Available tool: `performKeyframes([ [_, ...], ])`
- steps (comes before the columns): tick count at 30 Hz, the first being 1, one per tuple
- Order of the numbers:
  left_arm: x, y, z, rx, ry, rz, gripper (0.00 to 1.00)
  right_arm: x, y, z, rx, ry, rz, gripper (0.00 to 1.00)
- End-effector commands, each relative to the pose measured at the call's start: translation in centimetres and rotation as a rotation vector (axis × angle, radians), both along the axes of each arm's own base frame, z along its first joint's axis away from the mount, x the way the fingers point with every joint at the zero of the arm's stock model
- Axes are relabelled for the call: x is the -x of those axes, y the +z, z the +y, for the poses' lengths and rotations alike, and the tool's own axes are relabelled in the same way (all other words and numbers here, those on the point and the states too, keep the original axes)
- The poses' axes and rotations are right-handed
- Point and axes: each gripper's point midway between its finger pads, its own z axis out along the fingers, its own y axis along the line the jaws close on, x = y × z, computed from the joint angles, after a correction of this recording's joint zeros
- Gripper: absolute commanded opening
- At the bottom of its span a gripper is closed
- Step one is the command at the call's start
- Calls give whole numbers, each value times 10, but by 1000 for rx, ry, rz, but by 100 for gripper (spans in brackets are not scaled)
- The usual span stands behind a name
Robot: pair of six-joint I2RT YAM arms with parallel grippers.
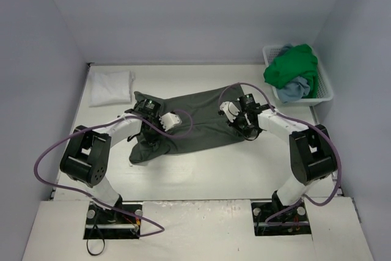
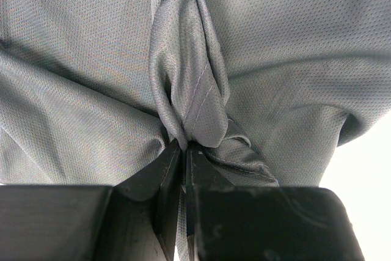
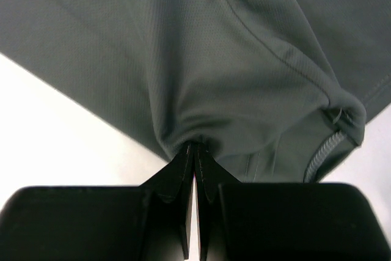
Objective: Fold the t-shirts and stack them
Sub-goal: Fold the flattened tshirt in 1/3 of the way
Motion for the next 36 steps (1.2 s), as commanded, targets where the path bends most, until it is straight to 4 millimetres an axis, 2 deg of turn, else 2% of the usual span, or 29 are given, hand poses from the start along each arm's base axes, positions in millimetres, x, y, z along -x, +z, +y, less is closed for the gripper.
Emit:
performKeyframes([
  [1,13,3,-2,15,-34,38,2,-19,8,13,-29,-2,-40,0],
  [6,33,1,-1,20,-101,97,2,-4,3,13,5,23,-16,0],
  [13,81,-2,8,0,-220,302,4,25,21,8,30,66,7,1],
  [19,103,-7,18,-38,-272,390,6,52,30,6,73,112,-15,1],
  [21,107,-7,18,-39,-284,418,7,60,26,2,93,123,-13,1],
  [23,102,-5,17,-43,-270,404,7,57,33,1,95,122,-44,1],
  [25,82,4,10,-18,-246,293,13,48,44,5,67,110,-90,3],
  [26,68,12,2,14,-215,227,28,36,55,12,37,98,-137,7],
  [27,60,20,-4,39,-204,184,38,31,60,15,26,92,-152,13],
  [28,53,35,-9,73,-183,131,51,26,64,18,14,88,-163,15],
  [29,44,44,-15,105,-179,77,67,15,72,24,-5,74,-190,19],
  [30,36,61,-20,132,-175,18,72,10,75,26,-9,70,-199,28],
  [32,25,78,-26,168,-161,-51,80,-6,82,34,-29,63,-234,29],
  [36,3,119,-36,232,-137,-191,80,-37,87,43,-53,37,-273,31],
])
